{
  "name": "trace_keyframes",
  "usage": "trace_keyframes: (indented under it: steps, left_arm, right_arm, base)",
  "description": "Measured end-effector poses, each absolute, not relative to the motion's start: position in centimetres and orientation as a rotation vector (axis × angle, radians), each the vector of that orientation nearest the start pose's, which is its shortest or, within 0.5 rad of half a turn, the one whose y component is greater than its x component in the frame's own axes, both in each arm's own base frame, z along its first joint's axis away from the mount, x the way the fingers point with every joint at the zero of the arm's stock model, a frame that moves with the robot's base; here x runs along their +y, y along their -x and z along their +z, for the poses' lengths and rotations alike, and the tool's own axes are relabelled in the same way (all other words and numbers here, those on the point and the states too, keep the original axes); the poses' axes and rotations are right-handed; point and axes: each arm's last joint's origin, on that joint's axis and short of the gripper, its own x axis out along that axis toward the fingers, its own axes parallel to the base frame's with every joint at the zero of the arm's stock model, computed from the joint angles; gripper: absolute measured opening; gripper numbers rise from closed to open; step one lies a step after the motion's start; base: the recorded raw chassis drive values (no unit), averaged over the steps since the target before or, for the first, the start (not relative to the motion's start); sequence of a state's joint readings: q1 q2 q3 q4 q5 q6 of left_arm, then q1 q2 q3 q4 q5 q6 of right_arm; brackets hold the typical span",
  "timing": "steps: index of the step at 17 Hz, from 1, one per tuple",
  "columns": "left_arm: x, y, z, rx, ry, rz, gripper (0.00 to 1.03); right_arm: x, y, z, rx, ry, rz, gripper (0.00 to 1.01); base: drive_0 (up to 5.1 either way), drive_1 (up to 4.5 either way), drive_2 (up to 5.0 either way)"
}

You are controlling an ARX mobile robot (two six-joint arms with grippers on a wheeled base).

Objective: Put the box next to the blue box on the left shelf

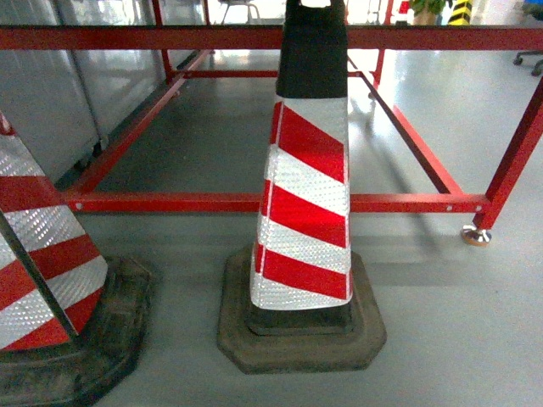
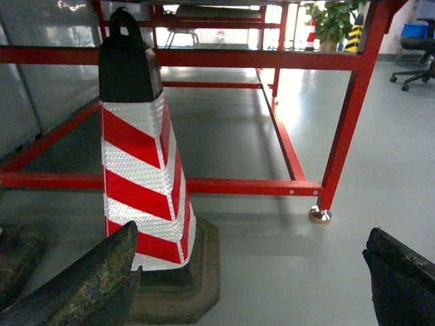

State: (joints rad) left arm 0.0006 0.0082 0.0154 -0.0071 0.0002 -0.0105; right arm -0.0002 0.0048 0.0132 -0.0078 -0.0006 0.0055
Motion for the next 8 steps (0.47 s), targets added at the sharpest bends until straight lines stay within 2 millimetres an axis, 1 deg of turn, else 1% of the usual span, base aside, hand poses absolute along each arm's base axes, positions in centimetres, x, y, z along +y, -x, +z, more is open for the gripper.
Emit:
trace_keyframes:
  steps: [8]
  left_arm:
    - [0.00,-9.73,16.78,-0.003,0.005,0.000,0.98]
  right_arm:
    - [0.00,-9.72,16.71,-0.004,-0.005,0.000,0.98]
  base:
    - [0.0,0.00,0.0]
